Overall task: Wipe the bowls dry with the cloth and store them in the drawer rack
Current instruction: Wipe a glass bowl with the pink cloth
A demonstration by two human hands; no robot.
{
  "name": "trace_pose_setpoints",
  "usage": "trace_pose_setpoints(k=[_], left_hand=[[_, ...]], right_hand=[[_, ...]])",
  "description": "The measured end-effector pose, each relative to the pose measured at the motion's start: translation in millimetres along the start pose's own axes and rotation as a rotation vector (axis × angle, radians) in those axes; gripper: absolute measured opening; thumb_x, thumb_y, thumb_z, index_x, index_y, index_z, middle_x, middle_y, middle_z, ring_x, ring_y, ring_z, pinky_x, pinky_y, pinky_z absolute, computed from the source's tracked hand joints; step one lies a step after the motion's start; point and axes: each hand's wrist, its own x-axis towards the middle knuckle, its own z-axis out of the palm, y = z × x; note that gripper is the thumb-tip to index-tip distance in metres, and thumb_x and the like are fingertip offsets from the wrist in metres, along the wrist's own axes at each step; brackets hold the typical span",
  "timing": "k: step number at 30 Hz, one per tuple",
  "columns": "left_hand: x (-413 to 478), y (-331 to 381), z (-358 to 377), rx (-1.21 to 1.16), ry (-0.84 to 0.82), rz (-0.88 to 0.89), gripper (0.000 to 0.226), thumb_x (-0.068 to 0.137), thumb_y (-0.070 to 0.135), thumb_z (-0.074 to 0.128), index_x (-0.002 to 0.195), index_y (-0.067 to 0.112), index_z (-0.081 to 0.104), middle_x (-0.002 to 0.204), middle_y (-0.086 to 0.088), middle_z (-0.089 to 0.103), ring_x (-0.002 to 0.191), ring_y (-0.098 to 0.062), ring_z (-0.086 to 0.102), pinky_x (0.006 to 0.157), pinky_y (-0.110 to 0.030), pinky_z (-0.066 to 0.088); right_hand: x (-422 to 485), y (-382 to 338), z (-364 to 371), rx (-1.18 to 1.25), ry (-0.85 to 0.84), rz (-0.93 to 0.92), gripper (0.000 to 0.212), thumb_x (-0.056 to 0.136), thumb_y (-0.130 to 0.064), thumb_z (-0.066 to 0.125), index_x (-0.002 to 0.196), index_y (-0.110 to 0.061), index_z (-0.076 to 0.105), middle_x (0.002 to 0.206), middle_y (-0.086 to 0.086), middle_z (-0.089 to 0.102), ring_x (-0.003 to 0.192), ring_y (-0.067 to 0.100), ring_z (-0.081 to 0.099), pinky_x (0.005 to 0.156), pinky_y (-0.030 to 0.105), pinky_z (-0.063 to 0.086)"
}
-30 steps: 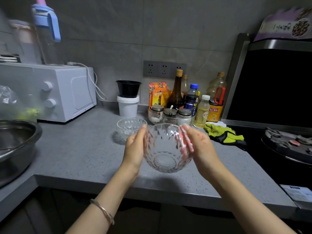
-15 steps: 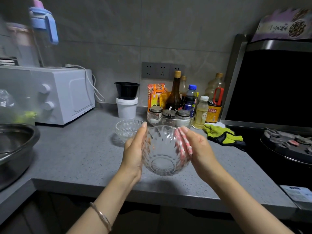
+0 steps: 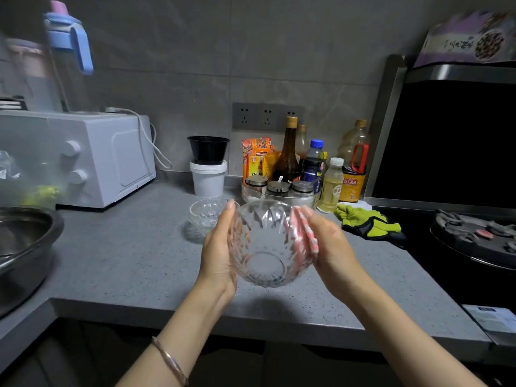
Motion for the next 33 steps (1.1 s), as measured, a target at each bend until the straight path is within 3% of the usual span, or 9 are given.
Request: trace_pose_setpoints(k=[4, 8, 11, 13, 16, 20, 24, 29, 33], left_hand=[[0.0, 7.1, -3.0, 0.242, -0.088, 0.101, 0.051, 0.088, 0.047, 0.050, 0.079, 0.000, 0.069, 0.078, -0.015, 0.071, 0.073, -0.019, 0.069, 0.070, -0.024, 0.055], [-0.7, 14.7, 2.3, 0.371, -0.225, 0.167, 0.082, 0.075, 0.063, 0.061, 0.077, -0.018, 0.050, 0.074, -0.041, 0.049, 0.066, -0.029, 0.050, 0.067, -0.037, 0.041], [-4.4, 13.2, 7.1, 0.252, -0.145, 0.112, 0.074, 0.072, 0.057, 0.070, 0.080, -0.015, 0.057, 0.073, -0.031, 0.059, 0.068, -0.031, 0.056, 0.068, -0.038, 0.046], [-6.2, 8.3, 8.5, 0.134, -0.071, 0.054, 0.047, 0.074, 0.049, 0.064, 0.080, 0.002, 0.068, 0.077, -0.015, 0.071, 0.070, -0.027, 0.067, 0.066, -0.033, 0.056], [-8.6, 0.0, 3.0, -0.014, -0.024, -0.050, 0.039, 0.081, 0.050, 0.051, 0.090, 0.017, 0.071, 0.087, -0.002, 0.075, 0.078, -0.014, 0.072, 0.065, -0.030, 0.055], [-8.1, 3.7, -2.3, 0.111, -0.092, -0.002, 0.046, 0.081, 0.050, 0.047, 0.094, 0.013, 0.071, 0.092, -0.005, 0.075, 0.086, -0.015, 0.071, 0.077, -0.030, 0.054], [-2.8, 13.5, 0.1, 0.381, -0.281, 0.110, 0.059, 0.080, 0.052, 0.060, 0.076, -0.007, 0.062, 0.070, -0.018, 0.064, 0.064, -0.022, 0.063, 0.060, -0.025, 0.049], [-9.2, 8.5, 8.3, 0.146, -0.159, 0.055, 0.034, 0.074, 0.044, 0.061, 0.068, 0.012, 0.071, 0.072, -0.010, 0.071, 0.065, -0.021, 0.068, 0.062, -0.029, 0.056], [-10.1, -2.5, 4.6, -0.011, -0.071, -0.049, 0.042, 0.077, 0.052, 0.051, 0.092, 0.018, 0.071, 0.090, -0.003, 0.075, 0.081, -0.015, 0.072, 0.066, -0.030, 0.057]], right_hand=[[-3.2, -6.5, -4.1, -0.091, -0.016, -0.032, 0.034, 0.076, -0.043, 0.053, 0.070, -0.011, 0.064, 0.057, -0.001, 0.065, 0.050, 0.009, 0.059, 0.058, 0.019, 0.051], [-2.3, -10.4, -4.4, -0.213, -0.102, -0.068, 0.039, 0.080, -0.041, 0.059, 0.080, -0.003, 0.067, 0.065, 0.004, 0.068, 0.058, 0.014, 0.063, 0.060, 0.021, 0.051], [-1.5, -9.6, -2.1, -0.171, -0.090, -0.090, 0.037, 0.082, -0.041, 0.061, 0.082, -0.005, 0.070, 0.070, 0.006, 0.069, 0.060, 0.015, 0.063, 0.061, 0.021, 0.050], [-0.6, -8.7, -1.6, -0.134, -0.067, -0.110, 0.028, 0.083, -0.042, 0.062, 0.074, -0.017, 0.073, 0.064, -0.001, 0.068, 0.055, 0.009, 0.061, 0.059, 0.018, 0.049], [-3.1, -3.2, -0.9, 0.014, -0.025, -0.055, 0.030, 0.077, -0.040, 0.051, 0.067, -0.017, 0.067, 0.052, -0.004, 0.064, 0.046, 0.006, 0.059, 0.054, 0.015, 0.048], [-3.9, -5.0, -6.1, -0.023, -0.048, -0.030, 0.035, 0.077, -0.042, 0.051, 0.072, -0.009, 0.064, 0.057, 0.000, 0.066, 0.049, 0.010, 0.061, 0.057, 0.018, 0.052], [0.4, -14.6, -9.5, -0.218, -0.114, -0.048, 0.044, 0.077, -0.043, 0.054, 0.078, 0.000, 0.065, 0.067, 0.010, 0.065, 0.057, 0.016, 0.059, 0.062, 0.022, 0.048], [0.1, -11.4, -6.3, -0.155, -0.083, -0.049, 0.040, 0.083, -0.045, 0.061, 0.082, -0.007, 0.070, 0.068, 0.006, 0.069, 0.058, 0.016, 0.064, 0.064, 0.023, 0.051], [-0.6, 2.5, -8.6, -0.006, 0.031, 0.016, 0.060, 0.071, -0.054, 0.061, 0.093, 0.001, 0.067, 0.082, 0.020, 0.067, 0.073, 0.028, 0.062, 0.084, 0.037, 0.051]])
